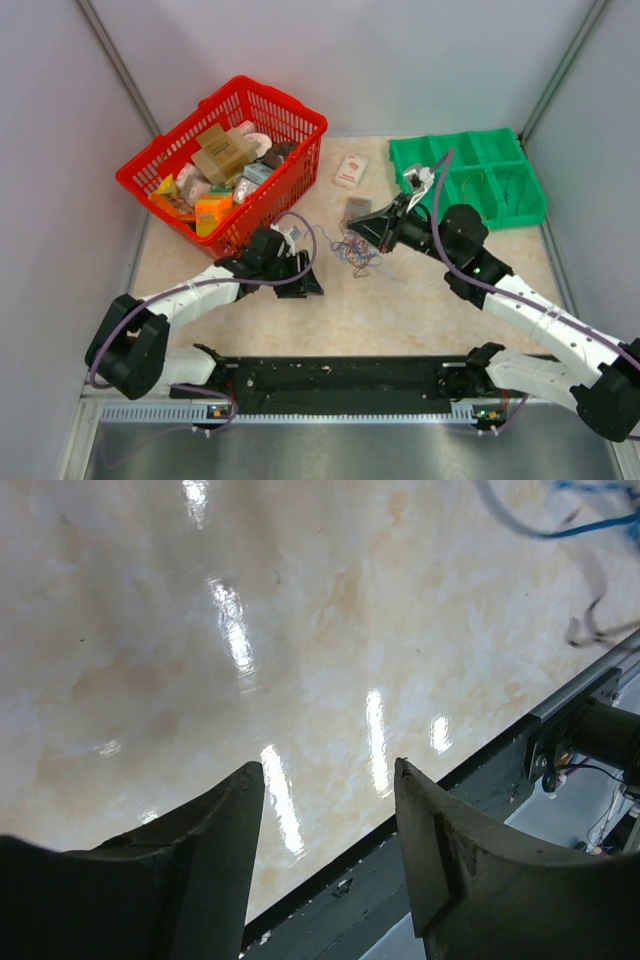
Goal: Untangle the cables
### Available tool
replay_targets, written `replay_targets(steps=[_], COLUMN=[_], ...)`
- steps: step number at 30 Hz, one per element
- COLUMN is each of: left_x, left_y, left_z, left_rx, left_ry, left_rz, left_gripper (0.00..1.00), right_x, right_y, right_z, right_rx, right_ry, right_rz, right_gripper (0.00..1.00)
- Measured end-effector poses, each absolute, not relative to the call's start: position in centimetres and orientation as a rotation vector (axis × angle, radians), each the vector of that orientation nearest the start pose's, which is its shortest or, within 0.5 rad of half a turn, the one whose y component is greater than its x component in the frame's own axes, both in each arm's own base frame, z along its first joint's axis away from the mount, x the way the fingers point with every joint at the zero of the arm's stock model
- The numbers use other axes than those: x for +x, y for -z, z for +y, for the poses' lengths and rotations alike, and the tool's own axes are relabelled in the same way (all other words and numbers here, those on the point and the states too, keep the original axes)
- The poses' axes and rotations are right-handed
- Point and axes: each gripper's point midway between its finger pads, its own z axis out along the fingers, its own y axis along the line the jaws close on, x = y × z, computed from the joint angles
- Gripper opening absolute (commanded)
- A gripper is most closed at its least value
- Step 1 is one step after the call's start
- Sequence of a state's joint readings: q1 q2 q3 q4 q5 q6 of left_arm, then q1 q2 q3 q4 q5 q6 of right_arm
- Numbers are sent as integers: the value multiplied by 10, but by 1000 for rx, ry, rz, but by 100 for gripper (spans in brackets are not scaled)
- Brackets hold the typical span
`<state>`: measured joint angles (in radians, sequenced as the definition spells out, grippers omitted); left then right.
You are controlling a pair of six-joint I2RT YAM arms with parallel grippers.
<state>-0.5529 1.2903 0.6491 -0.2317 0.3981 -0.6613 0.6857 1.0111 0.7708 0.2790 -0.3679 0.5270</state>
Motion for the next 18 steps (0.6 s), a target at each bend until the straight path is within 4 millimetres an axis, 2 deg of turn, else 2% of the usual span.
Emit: replay_targets(steps=[2, 5, 6, 8, 10, 12, 14, 16, 18], left_x=[205, 209, 209, 208, 203, 196, 190, 187, 188], left_y=[-70, -73, -76, -91, -121, -163, -201, -220, -222], left_z=[-238, -247, -249, -254, -259, -265, -272, -279, -288], left_rx=[36, 45, 50, 83, 145, 212, 271, 308, 325], left_ry=[985, 1010, 1019, 1033, 1074, 1146, 1213, 1250, 1249], left_rz=[2637, 2617, 2605, 2543, 2414, 2242, 2081, 1993, 1981], left_gripper=[59, 62, 71, 81, 84, 83, 78, 67, 61], right_x=[225, 222, 222, 224, 226, 226, 225, 223, 220], right_y=[-328, -334, -333, -332, -330, -332, -337, -342, -347], right_z=[296, 298, 298, 296, 294, 293, 294, 295, 297], right_rx=[-430, -420, -418, -405, -386, -380, -372, -368, -365], right_ry=[-1268, -1294, -1293, -1276, -1253, -1248, -1263, -1280, -1297], right_rz=[1583, 1596, 1606, 1633, 1661, 1678, 1679, 1677, 1675], right_gripper=[0, 0, 0, 0, 0, 0, 0, 0, 0])
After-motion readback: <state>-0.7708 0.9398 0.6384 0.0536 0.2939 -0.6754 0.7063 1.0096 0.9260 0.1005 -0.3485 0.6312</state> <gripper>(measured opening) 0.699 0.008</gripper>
